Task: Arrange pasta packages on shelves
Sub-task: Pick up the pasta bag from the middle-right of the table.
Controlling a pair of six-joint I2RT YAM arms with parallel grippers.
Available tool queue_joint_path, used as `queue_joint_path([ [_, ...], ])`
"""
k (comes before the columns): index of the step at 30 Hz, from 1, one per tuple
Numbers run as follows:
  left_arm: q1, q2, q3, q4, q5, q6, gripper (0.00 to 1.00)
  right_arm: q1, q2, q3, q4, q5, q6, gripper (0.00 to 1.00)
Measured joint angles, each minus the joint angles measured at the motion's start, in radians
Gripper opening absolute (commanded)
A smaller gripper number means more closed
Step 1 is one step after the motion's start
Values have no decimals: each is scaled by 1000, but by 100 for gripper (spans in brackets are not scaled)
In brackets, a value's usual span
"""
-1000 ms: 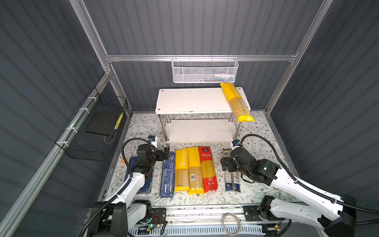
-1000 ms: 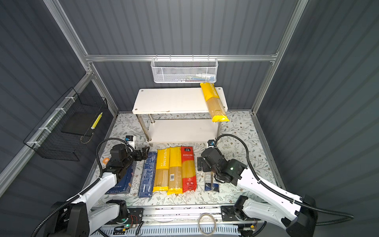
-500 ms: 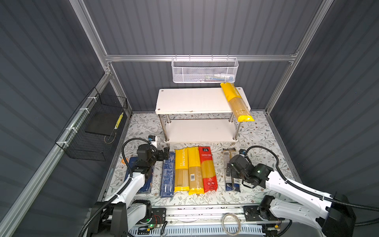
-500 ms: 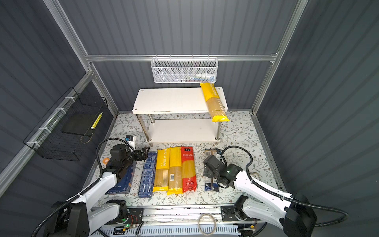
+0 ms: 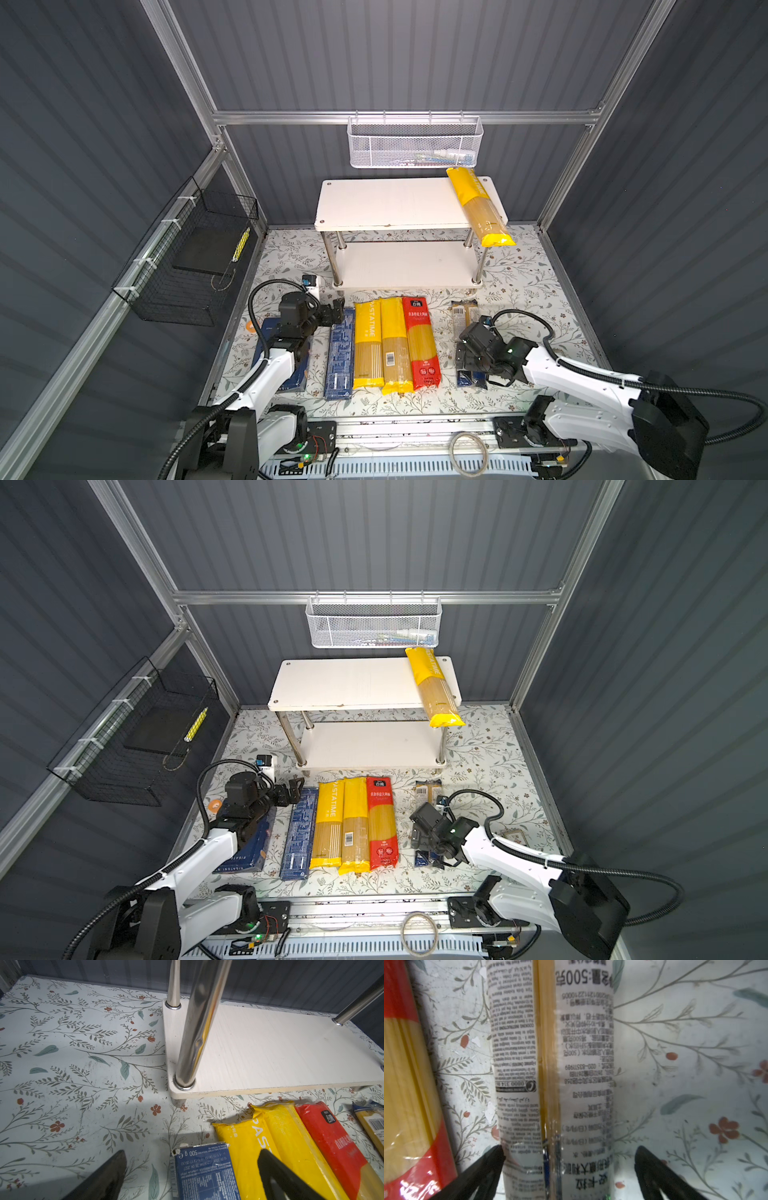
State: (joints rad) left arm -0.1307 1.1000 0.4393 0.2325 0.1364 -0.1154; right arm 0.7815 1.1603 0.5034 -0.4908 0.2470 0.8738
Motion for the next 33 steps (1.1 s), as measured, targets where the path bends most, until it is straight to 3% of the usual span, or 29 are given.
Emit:
queue_joint_path([
  [33,-13,0,0,-1,-13,0,99,-114,251,132,91,-27,-164,99],
])
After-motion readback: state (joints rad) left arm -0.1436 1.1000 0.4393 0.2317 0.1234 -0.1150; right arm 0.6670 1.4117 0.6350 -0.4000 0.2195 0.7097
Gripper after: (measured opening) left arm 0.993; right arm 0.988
